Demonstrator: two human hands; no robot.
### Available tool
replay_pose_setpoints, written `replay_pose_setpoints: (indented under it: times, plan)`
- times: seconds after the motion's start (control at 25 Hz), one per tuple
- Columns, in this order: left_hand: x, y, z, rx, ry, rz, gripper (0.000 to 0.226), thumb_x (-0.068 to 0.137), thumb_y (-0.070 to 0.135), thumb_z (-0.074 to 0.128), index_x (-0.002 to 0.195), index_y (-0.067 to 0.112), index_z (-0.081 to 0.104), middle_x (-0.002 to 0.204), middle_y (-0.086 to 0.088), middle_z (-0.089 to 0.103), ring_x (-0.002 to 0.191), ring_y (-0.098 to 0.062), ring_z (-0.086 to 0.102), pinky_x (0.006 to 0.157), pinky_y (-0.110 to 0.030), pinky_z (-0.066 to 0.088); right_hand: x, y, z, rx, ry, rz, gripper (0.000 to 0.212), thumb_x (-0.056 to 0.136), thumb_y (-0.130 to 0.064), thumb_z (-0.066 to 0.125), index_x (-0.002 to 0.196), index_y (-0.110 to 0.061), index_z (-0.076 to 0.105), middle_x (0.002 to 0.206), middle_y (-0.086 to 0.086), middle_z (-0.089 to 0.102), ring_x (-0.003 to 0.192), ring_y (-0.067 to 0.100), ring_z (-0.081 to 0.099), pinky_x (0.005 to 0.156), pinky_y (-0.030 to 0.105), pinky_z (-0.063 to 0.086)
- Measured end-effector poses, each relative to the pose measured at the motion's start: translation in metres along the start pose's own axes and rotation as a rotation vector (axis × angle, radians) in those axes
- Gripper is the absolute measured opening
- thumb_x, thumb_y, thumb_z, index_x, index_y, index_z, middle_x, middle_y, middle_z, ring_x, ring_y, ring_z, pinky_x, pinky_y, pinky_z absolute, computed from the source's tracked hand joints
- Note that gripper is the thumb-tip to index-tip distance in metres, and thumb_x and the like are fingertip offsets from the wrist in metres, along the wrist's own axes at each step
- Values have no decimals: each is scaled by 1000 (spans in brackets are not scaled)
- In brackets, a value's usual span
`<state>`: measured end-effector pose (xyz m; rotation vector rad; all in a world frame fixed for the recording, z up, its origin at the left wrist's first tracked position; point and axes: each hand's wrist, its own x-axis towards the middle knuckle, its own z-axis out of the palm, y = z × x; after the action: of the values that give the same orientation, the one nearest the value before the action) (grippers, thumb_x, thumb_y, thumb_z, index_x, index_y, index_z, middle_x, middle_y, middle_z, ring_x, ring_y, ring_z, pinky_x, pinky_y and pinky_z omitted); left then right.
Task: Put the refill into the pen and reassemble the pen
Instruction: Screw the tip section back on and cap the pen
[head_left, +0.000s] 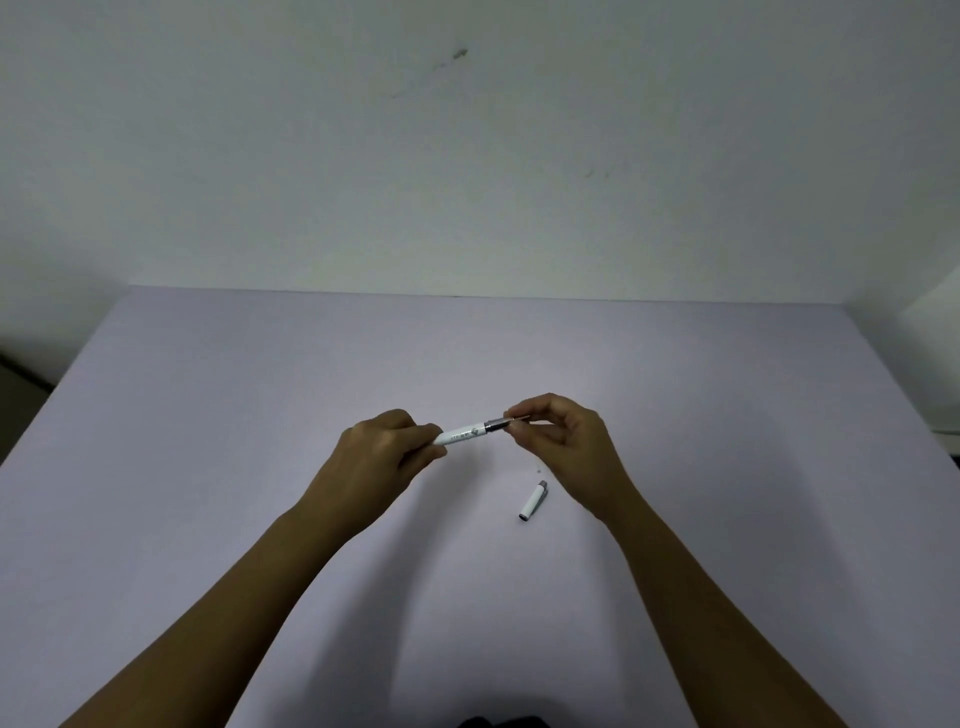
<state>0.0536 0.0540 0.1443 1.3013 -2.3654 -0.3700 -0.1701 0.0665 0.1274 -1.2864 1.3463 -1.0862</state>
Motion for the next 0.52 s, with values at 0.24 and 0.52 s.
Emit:
replay_pose_setpoints:
  times: [0.24,0.52]
  plan:
    - [2,1,-9,1,19,38,8,85,19,66,83,11,67,54,-7,54,52,-23,46,46,-31,37,0,-7,8,-288,64,-176,23,89,-29,60,71,-14,64,60,0,67,57,14,66,58,32,54]
    - [-1,0,-12,-3,4,-20,14,88,21,62,80,10,66,57,-4,49,52,-21,45,48,-29,34,-2,-13,12,-203,15,-162,11,87,-16,63,84,-27,63,78,-9,71,76,3,69,64,12,51]
